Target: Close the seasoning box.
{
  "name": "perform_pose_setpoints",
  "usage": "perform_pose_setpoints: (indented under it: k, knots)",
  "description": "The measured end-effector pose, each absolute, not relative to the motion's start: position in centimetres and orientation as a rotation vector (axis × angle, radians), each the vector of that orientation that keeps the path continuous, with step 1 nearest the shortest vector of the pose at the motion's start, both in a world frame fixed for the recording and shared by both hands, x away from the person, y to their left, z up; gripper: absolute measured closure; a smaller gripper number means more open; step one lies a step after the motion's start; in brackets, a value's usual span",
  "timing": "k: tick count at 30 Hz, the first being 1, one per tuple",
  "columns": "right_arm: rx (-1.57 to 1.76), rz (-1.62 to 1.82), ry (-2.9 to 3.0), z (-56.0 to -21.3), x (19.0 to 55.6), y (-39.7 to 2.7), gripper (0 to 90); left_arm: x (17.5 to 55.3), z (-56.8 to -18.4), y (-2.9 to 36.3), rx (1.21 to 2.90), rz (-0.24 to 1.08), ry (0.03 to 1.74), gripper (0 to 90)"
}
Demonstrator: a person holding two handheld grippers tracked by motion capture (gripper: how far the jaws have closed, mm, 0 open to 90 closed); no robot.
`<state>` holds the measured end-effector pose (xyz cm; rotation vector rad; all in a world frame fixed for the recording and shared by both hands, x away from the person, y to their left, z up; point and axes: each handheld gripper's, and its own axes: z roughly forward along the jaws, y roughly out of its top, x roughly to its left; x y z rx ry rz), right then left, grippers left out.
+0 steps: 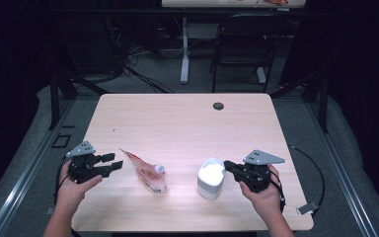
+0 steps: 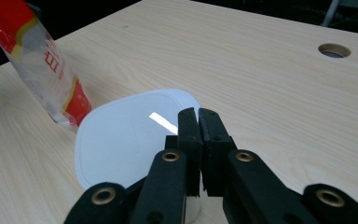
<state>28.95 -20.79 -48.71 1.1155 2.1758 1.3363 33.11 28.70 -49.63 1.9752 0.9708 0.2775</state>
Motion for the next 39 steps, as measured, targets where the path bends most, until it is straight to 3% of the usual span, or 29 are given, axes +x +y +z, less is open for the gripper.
perform_pose_setpoints:
  k: [14, 23, 39]
  knots:
    - [1.206, 1.309, 2.13, -50.2, 28.5, -23.0, 87.4, 33.2, -49.9, 28.8, 1.974, 0.277, 0.978, 48.9]
    - [1.244, 1.302, 2.087, -50.9, 28.2, -24.2, 72.8, 33.1, -49.8, 29.0, 1.96, 0.279, 0.989, 48.9]
    - [1.301, 1.275, 2.053, -52.4, 28.1, -25.3, 62.8, 33.1, -50.2, 29.1, 1.956, 0.281, 1.006, 48.6]
